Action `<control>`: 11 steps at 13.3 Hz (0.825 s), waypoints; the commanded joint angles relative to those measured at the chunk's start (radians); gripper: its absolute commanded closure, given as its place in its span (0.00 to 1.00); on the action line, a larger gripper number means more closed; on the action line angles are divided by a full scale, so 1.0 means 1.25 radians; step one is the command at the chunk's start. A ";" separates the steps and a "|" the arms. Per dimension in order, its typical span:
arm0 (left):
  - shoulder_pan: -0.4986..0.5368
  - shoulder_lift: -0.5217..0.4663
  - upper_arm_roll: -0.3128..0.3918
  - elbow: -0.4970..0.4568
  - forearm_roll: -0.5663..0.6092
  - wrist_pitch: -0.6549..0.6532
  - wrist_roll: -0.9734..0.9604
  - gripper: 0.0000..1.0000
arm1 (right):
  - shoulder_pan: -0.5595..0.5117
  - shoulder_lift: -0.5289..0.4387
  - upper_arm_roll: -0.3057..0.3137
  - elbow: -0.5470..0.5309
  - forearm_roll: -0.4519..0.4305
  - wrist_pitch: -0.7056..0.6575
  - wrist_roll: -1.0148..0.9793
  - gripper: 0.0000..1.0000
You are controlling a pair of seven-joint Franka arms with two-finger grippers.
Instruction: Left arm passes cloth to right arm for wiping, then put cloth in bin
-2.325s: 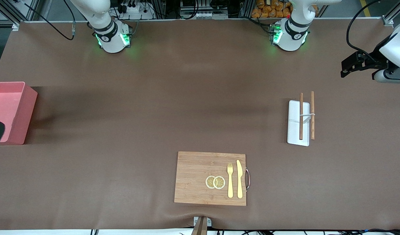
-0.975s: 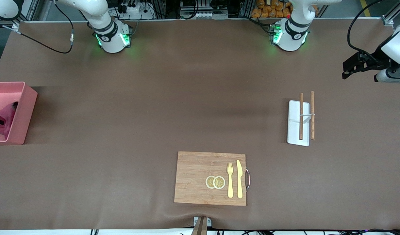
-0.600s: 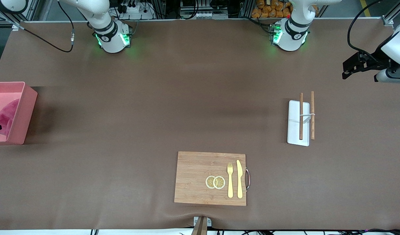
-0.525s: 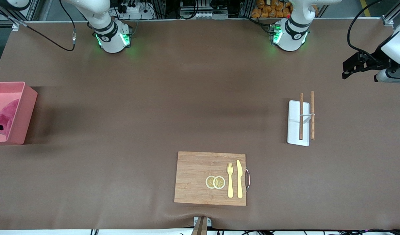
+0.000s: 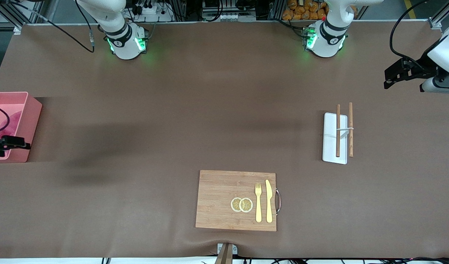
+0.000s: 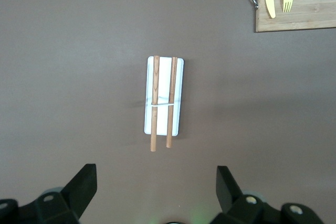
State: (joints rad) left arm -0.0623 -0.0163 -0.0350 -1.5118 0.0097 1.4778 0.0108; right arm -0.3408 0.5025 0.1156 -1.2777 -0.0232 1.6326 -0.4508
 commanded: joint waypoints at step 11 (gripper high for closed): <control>0.000 0.004 -0.001 0.014 0.017 0.000 0.011 0.00 | 0.280 -0.126 -0.097 -0.042 0.000 -0.068 0.377 0.00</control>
State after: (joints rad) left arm -0.0623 -0.0163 -0.0348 -1.5117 0.0097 1.4778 0.0108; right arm -0.0653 0.4147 0.0937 -1.2809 -0.0240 1.5415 0.0071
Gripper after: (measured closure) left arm 0.000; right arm 0.000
